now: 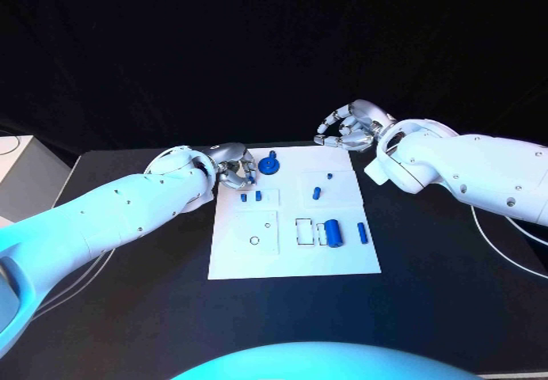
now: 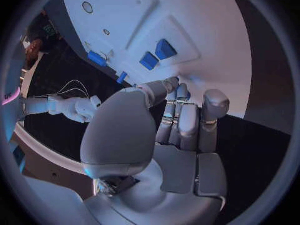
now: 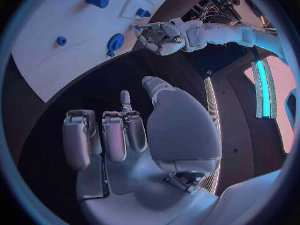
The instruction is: Assemble the parts on the task board
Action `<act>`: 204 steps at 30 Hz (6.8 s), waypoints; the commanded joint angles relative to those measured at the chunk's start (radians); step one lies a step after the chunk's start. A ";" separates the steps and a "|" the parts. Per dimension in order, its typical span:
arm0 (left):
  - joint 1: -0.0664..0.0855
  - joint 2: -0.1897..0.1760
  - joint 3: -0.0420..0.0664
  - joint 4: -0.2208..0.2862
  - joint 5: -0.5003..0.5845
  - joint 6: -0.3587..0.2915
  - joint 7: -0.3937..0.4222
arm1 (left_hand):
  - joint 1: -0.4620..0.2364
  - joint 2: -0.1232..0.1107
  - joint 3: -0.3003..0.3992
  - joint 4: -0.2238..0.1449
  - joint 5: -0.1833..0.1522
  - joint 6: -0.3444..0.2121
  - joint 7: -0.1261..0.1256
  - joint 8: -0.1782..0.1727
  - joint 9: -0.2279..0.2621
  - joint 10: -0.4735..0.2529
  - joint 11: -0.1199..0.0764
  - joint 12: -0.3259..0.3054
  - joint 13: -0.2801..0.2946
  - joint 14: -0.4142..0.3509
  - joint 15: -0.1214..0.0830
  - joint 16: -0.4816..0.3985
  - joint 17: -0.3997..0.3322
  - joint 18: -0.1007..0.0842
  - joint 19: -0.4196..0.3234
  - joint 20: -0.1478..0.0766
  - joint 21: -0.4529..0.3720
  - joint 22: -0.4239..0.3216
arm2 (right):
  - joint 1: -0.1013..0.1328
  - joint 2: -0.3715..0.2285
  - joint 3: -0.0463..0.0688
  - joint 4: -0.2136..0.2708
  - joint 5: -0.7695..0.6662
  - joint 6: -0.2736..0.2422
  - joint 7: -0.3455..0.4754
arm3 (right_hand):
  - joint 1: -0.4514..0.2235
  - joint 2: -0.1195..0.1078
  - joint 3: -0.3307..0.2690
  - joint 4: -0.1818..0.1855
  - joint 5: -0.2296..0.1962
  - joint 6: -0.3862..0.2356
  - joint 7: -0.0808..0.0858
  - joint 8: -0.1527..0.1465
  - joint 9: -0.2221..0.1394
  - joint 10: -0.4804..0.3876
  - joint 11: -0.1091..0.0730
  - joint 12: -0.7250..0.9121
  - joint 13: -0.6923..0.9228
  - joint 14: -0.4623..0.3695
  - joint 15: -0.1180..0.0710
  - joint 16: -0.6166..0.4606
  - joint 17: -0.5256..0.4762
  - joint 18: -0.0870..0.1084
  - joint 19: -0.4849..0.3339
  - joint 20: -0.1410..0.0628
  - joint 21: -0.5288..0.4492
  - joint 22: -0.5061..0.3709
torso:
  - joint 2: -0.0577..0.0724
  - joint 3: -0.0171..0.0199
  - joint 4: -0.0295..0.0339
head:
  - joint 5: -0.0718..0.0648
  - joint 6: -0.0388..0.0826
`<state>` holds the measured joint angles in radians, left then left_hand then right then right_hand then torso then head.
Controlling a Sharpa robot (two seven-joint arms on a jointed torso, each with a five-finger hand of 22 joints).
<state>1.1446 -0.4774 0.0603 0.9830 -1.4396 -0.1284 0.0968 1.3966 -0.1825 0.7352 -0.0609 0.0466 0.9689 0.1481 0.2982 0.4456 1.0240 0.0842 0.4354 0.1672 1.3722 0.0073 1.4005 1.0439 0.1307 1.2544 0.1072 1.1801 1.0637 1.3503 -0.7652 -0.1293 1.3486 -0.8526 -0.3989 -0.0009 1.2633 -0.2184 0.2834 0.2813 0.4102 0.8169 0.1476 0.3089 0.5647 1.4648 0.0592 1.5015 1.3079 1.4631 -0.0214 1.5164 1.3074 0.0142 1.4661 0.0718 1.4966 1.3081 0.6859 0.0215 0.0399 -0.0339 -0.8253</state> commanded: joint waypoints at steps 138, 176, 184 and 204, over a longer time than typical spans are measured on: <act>-0.246 -0.399 0.306 0.425 1.113 0.179 0.221 | -0.033 0.023 -0.163 0.062 0.004 -0.003 0.006 -0.062 -0.025 0.032 0.008 -0.007 -0.016 -0.390 0.024 -0.454 -0.639 0.053 -0.289 0.020 -0.470 -0.443 | -0.080 0.019 -0.017 -0.071 -0.900 0.142 -0.120 | 0.084 -0.075 0.278 -0.188 -0.257 0.089 -0.031 -0.116 -0.098 -0.418 0.018 -1.323 -1.000 0.053 0.012 -0.142 0.004 0.051 0.059 0.010 -0.300 0.075 | -0.007 -0.0074 0.0028 | -0.033 0.045; -0.284 -0.417 0.342 0.486 1.124 0.152 0.225 | -0.023 0.023 -0.171 0.058 0.004 -0.015 0.019 -0.083 -0.032 0.048 0.018 -0.068 -0.028 -0.371 0.029 -0.498 -0.644 0.052 -0.270 0.020 -0.496 -0.463 | -0.123 0.082 -0.020 -0.124 -0.915 0.104 -0.125 | 0.083 -0.027 0.377 -0.184 -0.238 0.193 -0.023 -0.116 -0.105 -0.359 0.010 -1.394 -1.111 0.052 0.002 -0.144 -0.015 0.054 0.066 0.003 -0.320 0.063 | -0.007 -0.0053 0.0028 | -0.036 0.034; -0.284 -0.418 0.342 0.486 1.124 0.152 0.220 | -0.022 0.023 -0.171 0.057 0.004 -0.017 0.021 -0.085 -0.033 0.046 0.019 -0.071 -0.029 -0.371 0.030 -0.500 -0.644 0.052 -0.270 0.021 -0.497 -0.463 | -0.126 0.089 -0.020 -0.128 -0.915 0.105 -0.125 | 0.081 -0.028 0.381 -0.185 -0.246 0.198 -0.024 -0.116 -0.105 -0.353 0.009 -1.397 -1.118 0.052 0.002 -0.144 -0.015 0.054 0.066 0.003 -0.321 0.063 | -0.007 -0.0049 0.0012 | -0.038 0.033; -0.284 -0.417 0.343 0.492 1.124 0.150 0.213 | -0.021 0.023 -0.173 0.057 0.004 -0.021 0.024 -0.089 -0.035 0.044 0.022 -0.077 -0.030 -0.371 0.032 -0.504 -0.643 0.051 -0.270 0.022 -0.499 -0.464 | -0.134 0.108 -0.020 -0.153 -0.927 0.130 -0.134 | 0.099 -0.014 0.406 -0.224 -0.237 0.244 -0.032 -0.097 -0.096 -0.287 -0.001 -1.400 -1.140 0.053 -0.003 -0.140 -0.014 0.053 0.068 -0.002 -0.317 0.065 | -0.008 -0.0045 0.0015 | -0.041 0.027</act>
<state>0.8611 -0.8956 0.4022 1.4720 -0.3209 0.0177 0.3059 1.3653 -0.1613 0.5670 -0.0029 0.0467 0.9491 0.1680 0.2144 0.4125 1.0704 0.0986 0.3616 0.1385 0.9954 0.0377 0.9003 0.4001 0.1696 0.9775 0.1269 0.6883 0.6005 1.2237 -0.6589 -0.1463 1.1949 -1.7648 -0.2936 -0.1336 1.3597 -0.2404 0.6910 0.0656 0.1704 1.0547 0.1165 0.2054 0.4670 1.1676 0.0613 0.0976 0.1654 1.4646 -0.0162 1.3770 1.2923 0.0536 1.4661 0.0790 1.1810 1.3074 0.6787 0.0166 0.0422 -0.0751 -0.7981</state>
